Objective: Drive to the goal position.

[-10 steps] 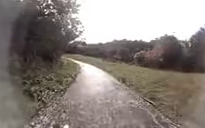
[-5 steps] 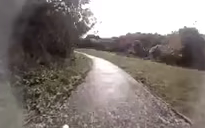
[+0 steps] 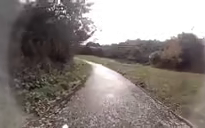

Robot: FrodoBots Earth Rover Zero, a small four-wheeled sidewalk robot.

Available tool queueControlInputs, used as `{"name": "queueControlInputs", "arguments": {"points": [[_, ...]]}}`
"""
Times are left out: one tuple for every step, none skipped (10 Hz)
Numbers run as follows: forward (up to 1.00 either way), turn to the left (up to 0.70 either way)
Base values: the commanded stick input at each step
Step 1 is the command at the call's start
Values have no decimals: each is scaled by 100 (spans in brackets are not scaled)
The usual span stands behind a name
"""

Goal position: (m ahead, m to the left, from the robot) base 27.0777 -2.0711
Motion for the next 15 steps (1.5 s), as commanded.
{"name": "queueControlInputs", "arguments": {"points": [[100, -39], [100, -35], [100, -10], [100, 0], [100, 0], [100, 0], [100, 0], [100, 0], [100, 0], [100, 0], [100, 0], [100, 0], [100, 0], [100, 0], [100, 0]]}}
